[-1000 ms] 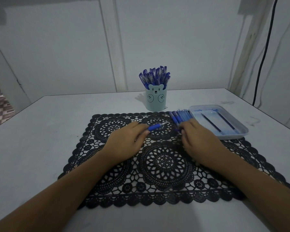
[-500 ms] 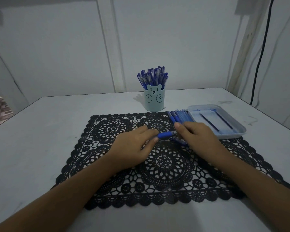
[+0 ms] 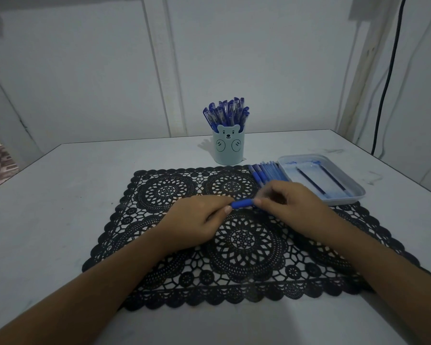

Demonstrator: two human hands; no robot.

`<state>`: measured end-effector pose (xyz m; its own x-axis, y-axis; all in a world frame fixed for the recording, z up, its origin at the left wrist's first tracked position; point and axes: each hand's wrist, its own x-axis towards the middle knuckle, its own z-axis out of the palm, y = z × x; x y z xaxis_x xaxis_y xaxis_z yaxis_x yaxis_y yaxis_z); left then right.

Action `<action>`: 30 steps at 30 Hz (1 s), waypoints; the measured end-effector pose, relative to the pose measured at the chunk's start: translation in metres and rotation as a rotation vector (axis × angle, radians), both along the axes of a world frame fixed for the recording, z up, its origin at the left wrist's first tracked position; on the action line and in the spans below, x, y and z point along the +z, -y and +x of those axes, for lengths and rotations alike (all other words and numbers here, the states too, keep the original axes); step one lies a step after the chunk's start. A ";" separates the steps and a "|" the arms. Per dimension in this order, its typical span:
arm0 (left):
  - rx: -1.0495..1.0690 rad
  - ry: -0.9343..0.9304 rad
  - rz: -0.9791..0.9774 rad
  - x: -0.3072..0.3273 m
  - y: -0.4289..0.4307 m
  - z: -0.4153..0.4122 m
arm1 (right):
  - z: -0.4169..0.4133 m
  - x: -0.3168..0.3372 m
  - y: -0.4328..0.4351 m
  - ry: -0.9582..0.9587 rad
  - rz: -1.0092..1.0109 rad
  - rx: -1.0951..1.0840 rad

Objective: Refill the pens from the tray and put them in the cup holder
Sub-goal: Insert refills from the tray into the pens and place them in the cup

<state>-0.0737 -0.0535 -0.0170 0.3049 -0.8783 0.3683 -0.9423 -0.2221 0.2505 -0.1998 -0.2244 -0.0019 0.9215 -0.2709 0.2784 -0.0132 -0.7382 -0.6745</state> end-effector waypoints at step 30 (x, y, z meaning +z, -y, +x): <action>0.082 -0.110 -0.033 -0.002 0.001 0.005 | -0.001 0.005 -0.002 0.197 0.124 -0.097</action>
